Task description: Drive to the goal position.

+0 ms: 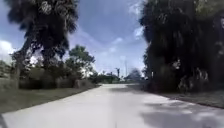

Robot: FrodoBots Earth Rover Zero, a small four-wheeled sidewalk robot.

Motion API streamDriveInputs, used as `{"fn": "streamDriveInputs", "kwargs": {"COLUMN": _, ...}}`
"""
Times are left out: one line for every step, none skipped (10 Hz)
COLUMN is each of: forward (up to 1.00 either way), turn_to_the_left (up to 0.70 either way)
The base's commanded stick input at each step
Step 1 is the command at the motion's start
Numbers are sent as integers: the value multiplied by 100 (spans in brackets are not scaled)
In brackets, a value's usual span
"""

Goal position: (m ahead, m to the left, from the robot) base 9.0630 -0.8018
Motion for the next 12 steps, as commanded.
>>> {"fn": "streamDriveInputs", "kwargs": {"forward": 85, "turn_to_the_left": 4}}
{"fn": "streamDriveInputs", "kwargs": {"forward": 85, "turn_to_the_left": 4}}
{"fn": "streamDriveInputs", "kwargs": {"forward": 85, "turn_to_the_left": 4}}
{"fn": "streamDriveInputs", "kwargs": {"forward": 85, "turn_to_the_left": 4}}
{"fn": "streamDriveInputs", "kwargs": {"forward": 85, "turn_to_the_left": 4}}
{"fn": "streamDriveInputs", "kwargs": {"forward": 85, "turn_to_the_left": 4}}
{"fn": "streamDriveInputs", "kwargs": {"forward": 85, "turn_to_the_left": 4}}
{"fn": "streamDriveInputs", "kwargs": {"forward": 85, "turn_to_the_left": 4}}
{"fn": "streamDriveInputs", "kwargs": {"forward": 85, "turn_to_the_left": 4}}
{"fn": "streamDriveInputs", "kwargs": {"forward": 85, "turn_to_the_left": 4}}
{"fn": "streamDriveInputs", "kwargs": {"forward": 85, "turn_to_the_left": 4}}
{"fn": "streamDriveInputs", "kwargs": {"forward": 85, "turn_to_the_left": 4}}
